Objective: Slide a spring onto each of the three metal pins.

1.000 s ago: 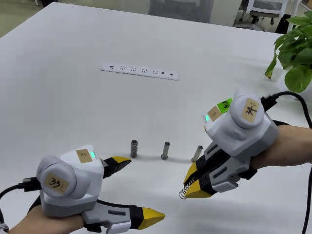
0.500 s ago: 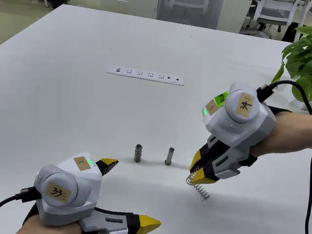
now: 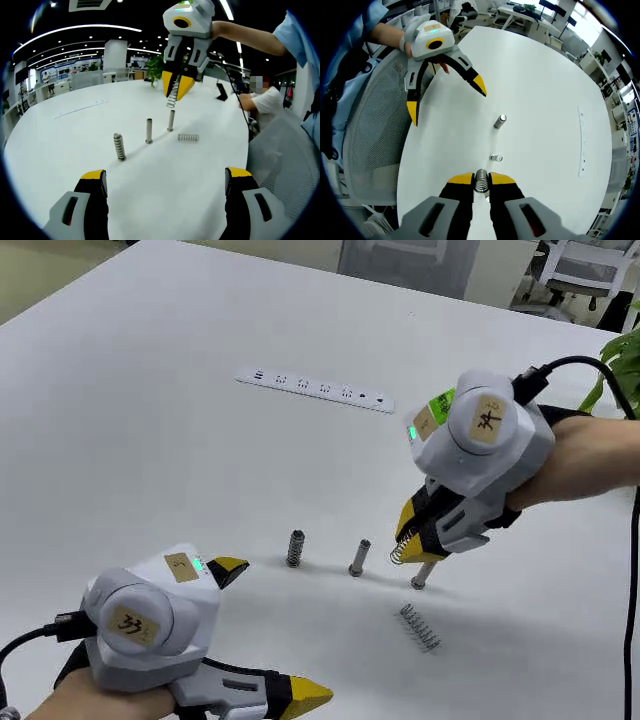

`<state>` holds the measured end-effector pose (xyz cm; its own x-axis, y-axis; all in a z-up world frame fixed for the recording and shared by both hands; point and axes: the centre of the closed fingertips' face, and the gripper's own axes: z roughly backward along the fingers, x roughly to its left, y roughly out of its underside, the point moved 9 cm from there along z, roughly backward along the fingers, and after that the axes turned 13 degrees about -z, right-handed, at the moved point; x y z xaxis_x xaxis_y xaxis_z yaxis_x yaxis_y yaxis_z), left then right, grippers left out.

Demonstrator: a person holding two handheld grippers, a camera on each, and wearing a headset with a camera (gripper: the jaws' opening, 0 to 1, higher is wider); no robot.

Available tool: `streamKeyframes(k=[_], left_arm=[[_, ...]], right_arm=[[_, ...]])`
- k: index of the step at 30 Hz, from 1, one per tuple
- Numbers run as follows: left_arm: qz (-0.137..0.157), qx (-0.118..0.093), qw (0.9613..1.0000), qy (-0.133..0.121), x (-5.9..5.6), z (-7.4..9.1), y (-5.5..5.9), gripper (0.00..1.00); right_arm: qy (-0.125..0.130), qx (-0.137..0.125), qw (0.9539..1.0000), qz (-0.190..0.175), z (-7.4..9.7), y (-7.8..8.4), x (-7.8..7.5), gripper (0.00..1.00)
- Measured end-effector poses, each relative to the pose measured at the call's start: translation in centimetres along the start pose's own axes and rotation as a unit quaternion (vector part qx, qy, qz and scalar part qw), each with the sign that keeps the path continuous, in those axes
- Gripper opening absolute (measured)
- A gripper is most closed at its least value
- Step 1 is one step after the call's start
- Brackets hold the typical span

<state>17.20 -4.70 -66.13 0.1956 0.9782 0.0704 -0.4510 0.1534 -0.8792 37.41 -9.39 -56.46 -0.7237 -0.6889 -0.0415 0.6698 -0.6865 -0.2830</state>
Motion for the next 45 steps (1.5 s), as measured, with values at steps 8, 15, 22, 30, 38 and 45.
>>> streamKeyframes(k=[8, 15, 22, 30, 38, 45], left_arm=[[0.005, 0.002, 1.0000, -0.002, 0.1, 0.3, 0.3, 1.00], [0.011, -0.004, 0.9999, -0.005, 0.2, 0.3, 0.3, 1.00], [0.013, -0.006, 0.9998, -0.011, 0.4, 0.4, 0.2, 1.00], [0.014, -0.010, 0.9998, -0.013, 0.4, 0.5, 0.1, 1.00], [0.014, -0.009, 0.9998, -0.011, 0.5, 0.4, 0.3, 1.00], [0.017, -0.009, 0.9998, -0.008, 0.5, 0.4, 0.4, 1.00]], right_arm=[[0.000, 0.006, 0.9999, 0.014, -0.3, -0.9, -0.9, 0.12], [0.003, 0.008, 0.9994, 0.033, -1.0, -1.6, -1.2, 0.12], [-0.007, 0.012, 0.9993, 0.035, -1.9, -2.0, -1.5, 0.12], [-0.009, 0.018, 0.9987, 0.048, -3.1, -2.4, -2.0, 0.12], [-0.017, 0.023, 0.9984, 0.049, -3.5, -2.7, -1.8, 0.12], [-0.017, 0.033, 0.9977, 0.057, -3.7, -2.6, -1.9, 0.12]])
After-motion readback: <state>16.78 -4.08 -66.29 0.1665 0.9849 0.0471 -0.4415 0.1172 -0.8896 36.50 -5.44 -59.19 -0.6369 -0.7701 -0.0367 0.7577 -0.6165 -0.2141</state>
